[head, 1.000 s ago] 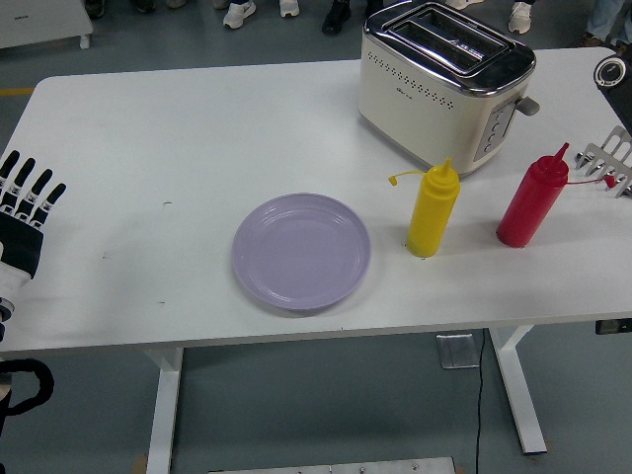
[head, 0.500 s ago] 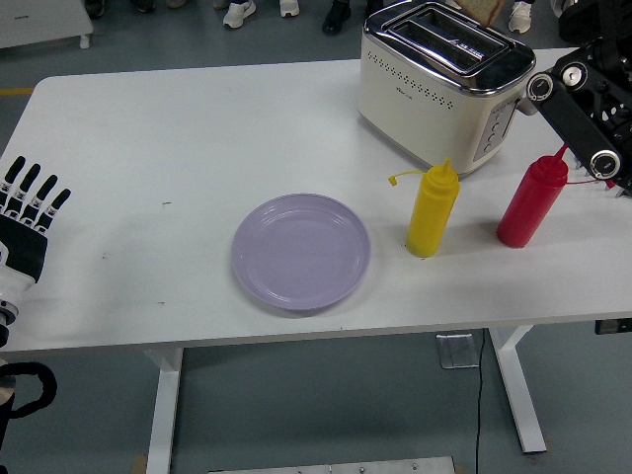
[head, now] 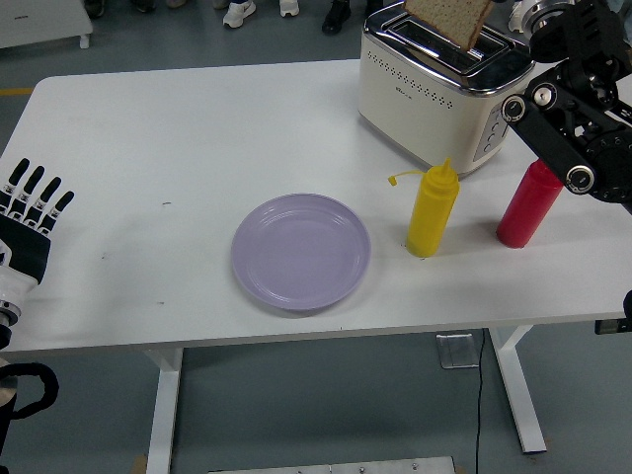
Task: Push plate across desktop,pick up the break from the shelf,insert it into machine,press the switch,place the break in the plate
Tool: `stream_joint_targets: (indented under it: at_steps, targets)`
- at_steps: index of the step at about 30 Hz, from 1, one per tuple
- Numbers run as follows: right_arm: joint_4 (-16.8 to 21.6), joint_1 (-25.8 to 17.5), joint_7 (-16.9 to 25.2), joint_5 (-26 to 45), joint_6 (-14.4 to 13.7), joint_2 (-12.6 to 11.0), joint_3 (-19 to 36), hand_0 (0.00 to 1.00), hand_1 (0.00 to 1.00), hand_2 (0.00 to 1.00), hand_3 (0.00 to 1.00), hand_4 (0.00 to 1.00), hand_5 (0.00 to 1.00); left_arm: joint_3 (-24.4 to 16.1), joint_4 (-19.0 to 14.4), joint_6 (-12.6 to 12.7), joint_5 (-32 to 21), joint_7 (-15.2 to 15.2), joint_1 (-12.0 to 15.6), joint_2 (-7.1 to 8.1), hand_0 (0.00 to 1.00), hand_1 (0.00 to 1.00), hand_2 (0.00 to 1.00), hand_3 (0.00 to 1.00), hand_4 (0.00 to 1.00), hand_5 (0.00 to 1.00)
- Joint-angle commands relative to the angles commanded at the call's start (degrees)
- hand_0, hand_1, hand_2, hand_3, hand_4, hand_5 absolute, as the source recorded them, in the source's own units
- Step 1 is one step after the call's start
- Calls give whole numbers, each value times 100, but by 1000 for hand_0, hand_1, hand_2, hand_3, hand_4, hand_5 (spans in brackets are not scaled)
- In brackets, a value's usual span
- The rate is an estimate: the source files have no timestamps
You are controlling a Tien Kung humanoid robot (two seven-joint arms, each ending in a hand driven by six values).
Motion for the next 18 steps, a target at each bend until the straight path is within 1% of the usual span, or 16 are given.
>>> stream_joint_targets:
  at_steps: [18]
  targets:
    - [-256, -71, 52, -42, 8, 43, 32, 381, 362, 420, 463, 204, 2, 52, 13, -8, -23, -8, -46, 17, 794, 853, 901, 858, 620, 998]
